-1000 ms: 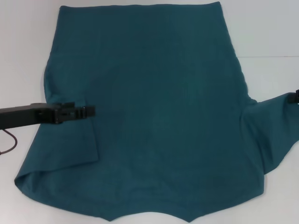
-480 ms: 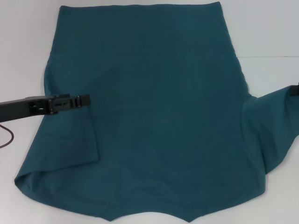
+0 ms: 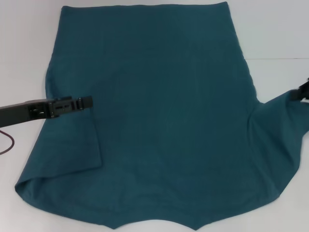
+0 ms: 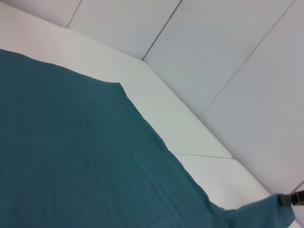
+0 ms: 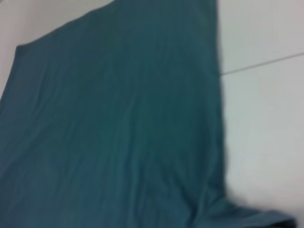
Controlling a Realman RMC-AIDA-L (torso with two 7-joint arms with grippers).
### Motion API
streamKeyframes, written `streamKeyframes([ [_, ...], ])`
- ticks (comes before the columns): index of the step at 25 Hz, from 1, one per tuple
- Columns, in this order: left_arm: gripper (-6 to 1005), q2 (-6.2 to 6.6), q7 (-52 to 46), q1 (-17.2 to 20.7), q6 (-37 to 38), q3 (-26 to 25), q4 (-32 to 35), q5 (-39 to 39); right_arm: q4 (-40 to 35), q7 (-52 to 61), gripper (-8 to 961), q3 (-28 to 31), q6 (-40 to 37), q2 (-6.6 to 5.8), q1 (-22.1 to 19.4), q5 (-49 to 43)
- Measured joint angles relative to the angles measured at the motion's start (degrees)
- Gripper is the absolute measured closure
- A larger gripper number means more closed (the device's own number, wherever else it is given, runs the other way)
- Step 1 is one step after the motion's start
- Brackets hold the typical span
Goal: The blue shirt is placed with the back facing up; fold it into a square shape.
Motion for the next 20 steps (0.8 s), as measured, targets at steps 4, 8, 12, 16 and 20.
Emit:
streamKeyframes([
  [4,82,0.08,0.0,0.2,-0.2,0.0,0.0,-0.5,0.6,-0.1,951,-1.4,-1.6,1.88,1.1,0.2],
  [8,82,0.10,0.0,0.2,-0.3,0.0,0.1,-0.7,0.7,0.0,950,-2.6,-3.3,3.82,3.0,0.3],
  [12,82,0.08,0.0,0.2,-0.5,-1.4,0.1,-1.2,0.8,0.9,950,-5.1,-4.0,5.02,5.0,0.3],
  [16,82,0.05,0.0,0.3,-1.1,-4.5,-0.1,-2.1,1.3,2.1,950,-5.7,-2.8,5.69,6.5,0.1],
  [20,82,0.03,0.0,0.5,-1.5,-6.9,-0.2,-2.2,2.8,2.9,950,-5.8,-1.3,6.01,7.3,0.1],
])
